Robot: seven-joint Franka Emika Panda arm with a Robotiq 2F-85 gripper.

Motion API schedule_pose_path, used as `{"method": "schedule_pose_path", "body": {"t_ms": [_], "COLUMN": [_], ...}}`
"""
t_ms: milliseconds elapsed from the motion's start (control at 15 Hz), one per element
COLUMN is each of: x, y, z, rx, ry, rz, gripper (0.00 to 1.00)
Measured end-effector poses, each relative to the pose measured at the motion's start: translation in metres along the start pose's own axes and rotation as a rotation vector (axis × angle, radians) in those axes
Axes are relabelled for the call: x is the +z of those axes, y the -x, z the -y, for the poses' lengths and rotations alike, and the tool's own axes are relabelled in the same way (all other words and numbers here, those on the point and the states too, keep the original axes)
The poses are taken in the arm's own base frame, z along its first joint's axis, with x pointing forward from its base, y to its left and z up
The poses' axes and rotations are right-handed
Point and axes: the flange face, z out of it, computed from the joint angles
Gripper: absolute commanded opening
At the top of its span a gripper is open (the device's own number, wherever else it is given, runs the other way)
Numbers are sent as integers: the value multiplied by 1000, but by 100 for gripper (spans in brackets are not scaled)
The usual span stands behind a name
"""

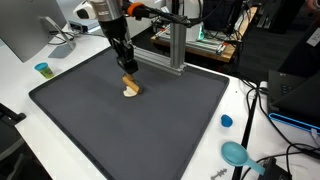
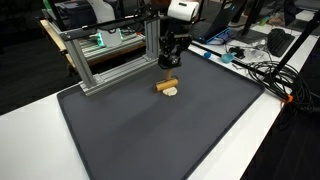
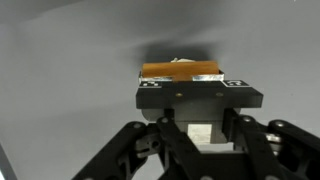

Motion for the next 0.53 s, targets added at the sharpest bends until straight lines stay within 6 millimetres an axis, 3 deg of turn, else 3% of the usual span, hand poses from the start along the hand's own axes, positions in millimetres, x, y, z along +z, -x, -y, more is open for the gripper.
{"method": "schedule_pose_path", "body": {"t_ms": [533], "x": [11], "y": [-1], "z": [-9], "rx": [25], "ry": [-10], "rz": [86], "gripper": [21]}}
